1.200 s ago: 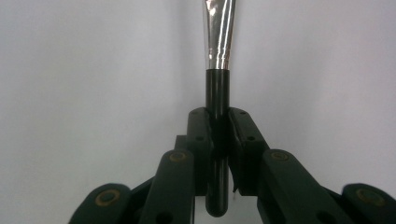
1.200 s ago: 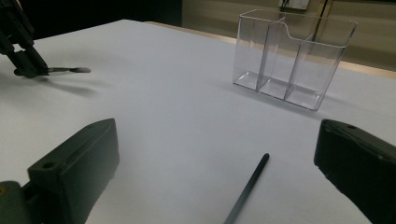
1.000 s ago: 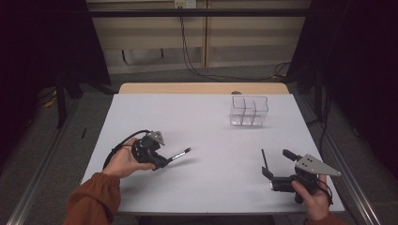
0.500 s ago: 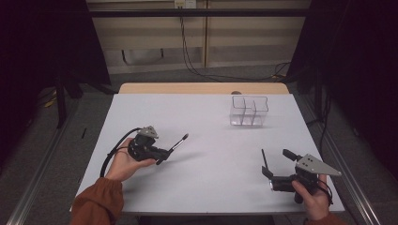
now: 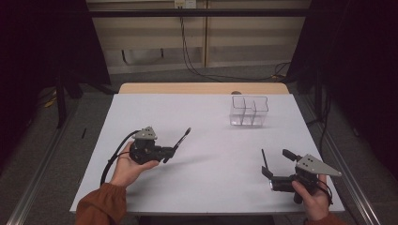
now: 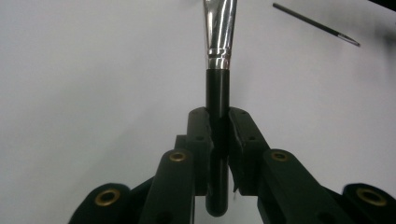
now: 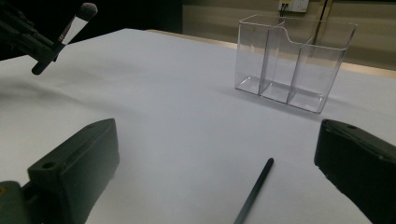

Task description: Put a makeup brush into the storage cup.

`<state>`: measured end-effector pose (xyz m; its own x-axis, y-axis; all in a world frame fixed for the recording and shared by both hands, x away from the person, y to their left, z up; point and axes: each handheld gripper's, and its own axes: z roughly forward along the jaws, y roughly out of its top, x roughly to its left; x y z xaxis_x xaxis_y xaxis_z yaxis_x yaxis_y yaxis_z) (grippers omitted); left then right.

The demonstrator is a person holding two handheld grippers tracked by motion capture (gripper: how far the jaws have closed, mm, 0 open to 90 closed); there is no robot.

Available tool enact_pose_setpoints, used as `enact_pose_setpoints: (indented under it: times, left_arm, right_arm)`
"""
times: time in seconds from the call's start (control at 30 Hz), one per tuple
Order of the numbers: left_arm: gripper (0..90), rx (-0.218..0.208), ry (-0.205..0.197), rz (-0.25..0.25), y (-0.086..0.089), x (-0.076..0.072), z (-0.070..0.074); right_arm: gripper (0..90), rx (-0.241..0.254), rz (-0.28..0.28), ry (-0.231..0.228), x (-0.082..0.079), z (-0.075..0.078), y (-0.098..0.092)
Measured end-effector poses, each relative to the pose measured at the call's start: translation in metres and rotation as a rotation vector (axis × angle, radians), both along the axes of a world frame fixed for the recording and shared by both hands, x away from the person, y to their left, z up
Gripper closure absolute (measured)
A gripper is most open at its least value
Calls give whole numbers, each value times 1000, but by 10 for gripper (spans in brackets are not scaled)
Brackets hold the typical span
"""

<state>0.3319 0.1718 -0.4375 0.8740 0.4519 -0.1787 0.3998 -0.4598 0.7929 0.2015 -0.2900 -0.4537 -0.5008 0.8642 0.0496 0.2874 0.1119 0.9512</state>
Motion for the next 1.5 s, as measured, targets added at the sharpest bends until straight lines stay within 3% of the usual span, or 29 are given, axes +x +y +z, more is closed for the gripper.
enact_pose_setpoints:
  times: [0.13,0.17,0.23,0.27,0.4,0.9,1.0,1.1,1.5]
  left_arm:
    - [799,-25,-31,34,1,-2,-1]
    - [799,-56,-33,52,3,-3,-3]
    - [799,-67,-41,65,4,-3,-4]
    - [800,-96,-46,82,7,-3,-4]
    - [800,-120,-77,96,8,-6,-2]
    - [799,-216,-95,70,-1,-16,2]
    - [799,-216,-101,63,-4,-19,3]
    - [799,-229,-104,53,-8,-22,4]
    - [799,-245,-110,10,-27,-31,10]
  right_arm:
    - [0,0,1,0,0,0,0]
    - [0,1,2,0,0,0,0]
    - [0,2,2,0,0,0,1]
    - [0,4,3,-2,-1,0,1]
    - [0,5,4,-2,-1,0,1]
    - [0,37,32,-4,1,2,6]
    - [0,40,47,-3,3,4,10]
    - [0,96,65,14,5,6,14]
    - [0,83,123,-3,10,14,31]
